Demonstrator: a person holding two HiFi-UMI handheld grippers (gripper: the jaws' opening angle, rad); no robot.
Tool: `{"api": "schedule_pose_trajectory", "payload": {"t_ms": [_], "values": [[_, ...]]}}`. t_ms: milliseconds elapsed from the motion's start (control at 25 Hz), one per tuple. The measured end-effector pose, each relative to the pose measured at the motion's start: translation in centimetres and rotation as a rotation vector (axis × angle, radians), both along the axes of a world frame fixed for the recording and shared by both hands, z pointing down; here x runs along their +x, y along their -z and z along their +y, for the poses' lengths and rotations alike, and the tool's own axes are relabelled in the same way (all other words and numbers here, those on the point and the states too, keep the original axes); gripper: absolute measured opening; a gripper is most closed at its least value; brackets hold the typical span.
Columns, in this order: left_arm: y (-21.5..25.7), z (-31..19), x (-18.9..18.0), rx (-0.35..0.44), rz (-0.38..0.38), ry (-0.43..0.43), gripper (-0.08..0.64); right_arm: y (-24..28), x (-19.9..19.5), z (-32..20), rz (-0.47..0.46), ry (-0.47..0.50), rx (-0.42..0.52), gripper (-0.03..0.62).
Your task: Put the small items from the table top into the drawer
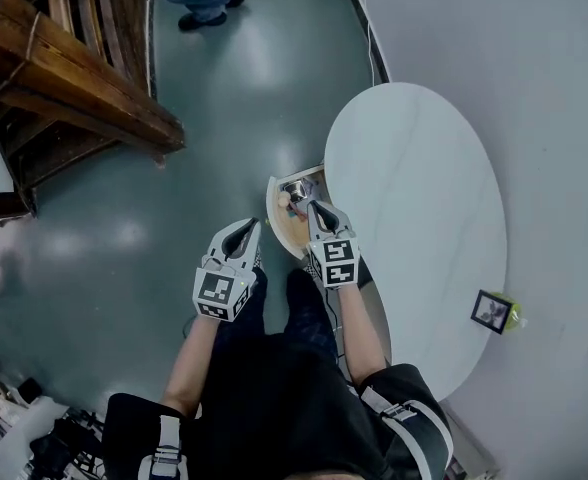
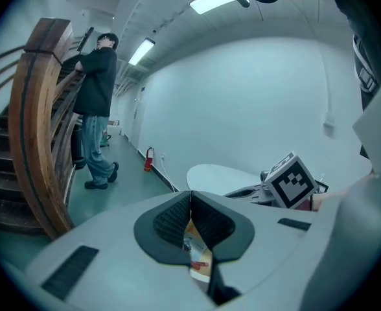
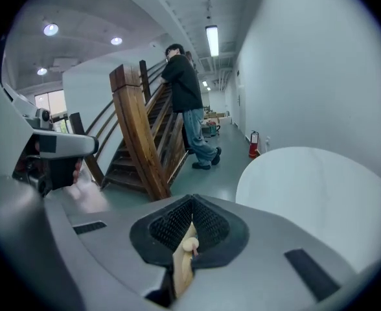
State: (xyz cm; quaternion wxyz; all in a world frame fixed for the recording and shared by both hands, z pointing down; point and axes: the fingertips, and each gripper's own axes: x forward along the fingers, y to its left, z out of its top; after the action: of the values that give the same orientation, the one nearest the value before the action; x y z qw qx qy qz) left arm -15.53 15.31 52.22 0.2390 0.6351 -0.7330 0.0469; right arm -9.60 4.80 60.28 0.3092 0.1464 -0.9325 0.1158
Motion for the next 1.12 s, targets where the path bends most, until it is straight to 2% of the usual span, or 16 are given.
{"api": "schedule_pose_trajectory", "payload": {"t_ms": [240,600,920,1120], "values": [[5.0,-2.2,-0.3,0.076,-0.065,-0.038,0.020,7.0,0.4,-2.1,-0.087,-0.042,0.076,0.031],[12.4,-1.7,0.4,0.178,-0.163,-0.074,0.020,16.3,4.2,-1.6,-0.199,-0.115,0.180,0.031],[15.7,1.2,0.3,0.231,-0.220,-0.069,0.020,21.4,7.6,0.0,-0.280,-0.182,0.242,0.031],[16.9,2.5,0.2,0.250,-0.242,-0.072,0.020,22.3,9.2,1.2,-0.304,-0.203,0.270,0.031]]}}
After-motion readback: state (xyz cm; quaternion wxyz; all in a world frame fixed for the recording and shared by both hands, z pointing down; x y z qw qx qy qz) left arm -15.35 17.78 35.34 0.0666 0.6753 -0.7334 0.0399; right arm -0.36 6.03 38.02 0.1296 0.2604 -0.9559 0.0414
